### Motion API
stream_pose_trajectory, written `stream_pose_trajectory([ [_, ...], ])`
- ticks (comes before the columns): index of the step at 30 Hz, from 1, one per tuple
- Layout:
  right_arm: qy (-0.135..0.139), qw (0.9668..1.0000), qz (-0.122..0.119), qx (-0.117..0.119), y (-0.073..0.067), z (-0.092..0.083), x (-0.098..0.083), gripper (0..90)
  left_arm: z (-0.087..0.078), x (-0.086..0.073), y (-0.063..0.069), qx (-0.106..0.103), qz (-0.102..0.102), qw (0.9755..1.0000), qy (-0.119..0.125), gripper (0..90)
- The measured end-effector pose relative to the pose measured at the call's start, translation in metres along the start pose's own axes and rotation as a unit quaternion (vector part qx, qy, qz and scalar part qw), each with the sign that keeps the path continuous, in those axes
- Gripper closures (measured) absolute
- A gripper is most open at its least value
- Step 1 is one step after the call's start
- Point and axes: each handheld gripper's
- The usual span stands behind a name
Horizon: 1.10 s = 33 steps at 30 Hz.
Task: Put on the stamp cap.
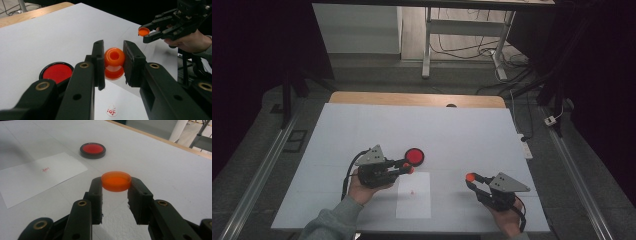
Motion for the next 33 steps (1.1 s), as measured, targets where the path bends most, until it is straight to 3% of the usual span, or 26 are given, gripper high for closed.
stream_pose_trajectory([
  [33, -0.005, 0.9992, -0.014, 0.036, -0.023, 0.027, 0.007, 64.7, 0.005, 0.000, 0.001, -0.003, -0.001, 1.0000, -0.001, 72.1],
])
Point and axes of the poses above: each handheld gripper's, and its own axes: z roughly forward along the jaws, x roughly out of its top, y roughly to its right, and after that the axes turned 7 degrees about y, right-handed
